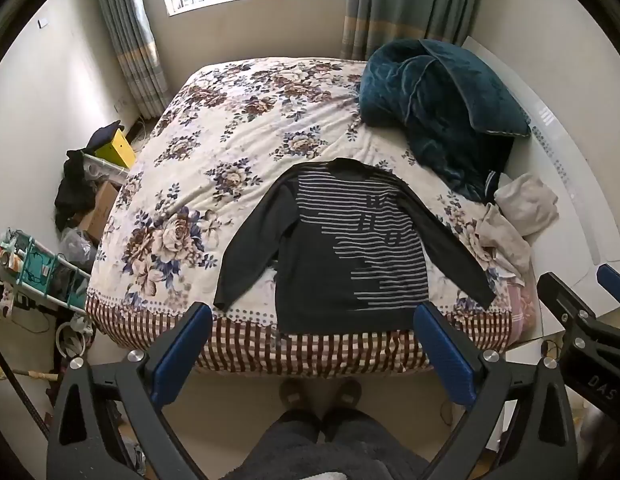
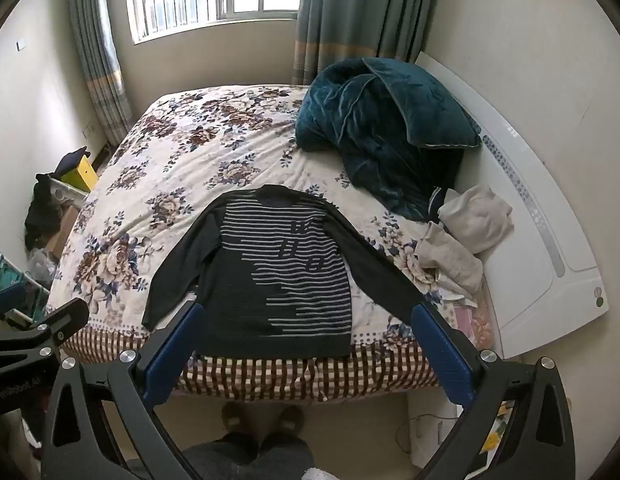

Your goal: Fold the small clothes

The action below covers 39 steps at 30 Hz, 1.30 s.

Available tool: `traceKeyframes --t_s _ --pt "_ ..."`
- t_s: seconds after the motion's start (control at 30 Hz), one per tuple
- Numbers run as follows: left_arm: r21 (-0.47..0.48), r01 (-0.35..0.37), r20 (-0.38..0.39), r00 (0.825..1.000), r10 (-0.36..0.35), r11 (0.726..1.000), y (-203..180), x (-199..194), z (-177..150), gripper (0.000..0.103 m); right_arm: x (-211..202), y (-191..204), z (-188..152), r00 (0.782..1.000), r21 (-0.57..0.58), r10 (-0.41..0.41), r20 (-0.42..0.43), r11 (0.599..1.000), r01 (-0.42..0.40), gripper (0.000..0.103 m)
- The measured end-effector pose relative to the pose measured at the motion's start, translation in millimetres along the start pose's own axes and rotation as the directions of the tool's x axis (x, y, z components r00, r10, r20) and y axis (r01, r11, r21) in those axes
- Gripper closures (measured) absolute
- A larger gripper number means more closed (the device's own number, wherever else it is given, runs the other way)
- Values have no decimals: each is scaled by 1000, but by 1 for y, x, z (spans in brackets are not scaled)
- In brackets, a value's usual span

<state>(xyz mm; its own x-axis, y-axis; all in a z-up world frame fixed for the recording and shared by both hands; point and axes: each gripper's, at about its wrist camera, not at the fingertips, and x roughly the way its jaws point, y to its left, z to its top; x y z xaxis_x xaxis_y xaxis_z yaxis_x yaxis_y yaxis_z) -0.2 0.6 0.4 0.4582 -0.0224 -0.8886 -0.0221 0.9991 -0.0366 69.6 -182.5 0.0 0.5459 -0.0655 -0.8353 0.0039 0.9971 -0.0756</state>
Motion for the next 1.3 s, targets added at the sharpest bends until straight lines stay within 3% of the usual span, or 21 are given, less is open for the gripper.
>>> traceKeyframes --t_s 1.3 --pt "1 -4 28 1000 4 1000 3 -15 24 0 -11 6 8 1000 -7 -2 8 1000 2 0"
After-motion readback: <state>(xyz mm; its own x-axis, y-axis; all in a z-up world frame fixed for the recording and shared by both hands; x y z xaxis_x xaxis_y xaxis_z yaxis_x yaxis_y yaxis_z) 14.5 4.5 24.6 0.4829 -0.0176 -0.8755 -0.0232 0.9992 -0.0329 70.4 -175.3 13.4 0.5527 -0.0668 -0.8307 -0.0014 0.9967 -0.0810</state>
